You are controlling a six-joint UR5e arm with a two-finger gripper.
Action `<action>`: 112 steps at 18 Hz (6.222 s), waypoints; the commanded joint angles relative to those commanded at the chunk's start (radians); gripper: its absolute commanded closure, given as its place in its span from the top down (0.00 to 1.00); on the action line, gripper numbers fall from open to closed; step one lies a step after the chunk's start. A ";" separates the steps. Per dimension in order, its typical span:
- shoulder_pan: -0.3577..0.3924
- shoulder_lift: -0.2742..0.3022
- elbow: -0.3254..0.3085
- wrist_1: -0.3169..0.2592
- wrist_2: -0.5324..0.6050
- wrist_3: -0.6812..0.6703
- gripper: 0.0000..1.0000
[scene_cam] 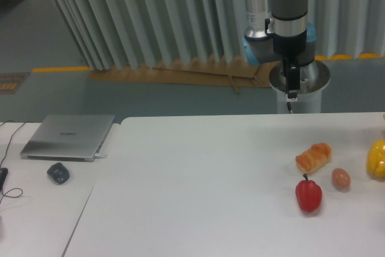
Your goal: Place the green pepper in a basket
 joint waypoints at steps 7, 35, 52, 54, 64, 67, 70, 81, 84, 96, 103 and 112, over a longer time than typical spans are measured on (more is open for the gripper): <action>0.004 -0.001 -0.001 0.013 0.002 -0.009 1.00; -0.004 -0.009 -0.005 0.047 -0.001 -0.136 1.00; -0.004 -0.041 0.004 0.106 -0.001 -0.257 1.00; -0.004 -0.047 0.006 0.114 -0.003 -0.313 1.00; 0.007 -0.124 0.050 0.212 0.121 -0.370 1.00; 0.034 -0.144 0.067 0.214 0.126 -0.229 1.00; 0.063 -0.194 0.102 0.209 0.124 0.044 1.00; 0.117 -0.322 0.154 0.214 0.141 0.472 1.00; 0.126 -0.363 0.162 0.220 0.143 0.511 1.00; 0.152 -0.469 0.213 0.241 0.170 0.511 1.00; 0.148 -0.489 0.227 0.309 0.006 0.269 1.00; 0.145 -0.469 0.196 0.370 0.094 0.128 1.00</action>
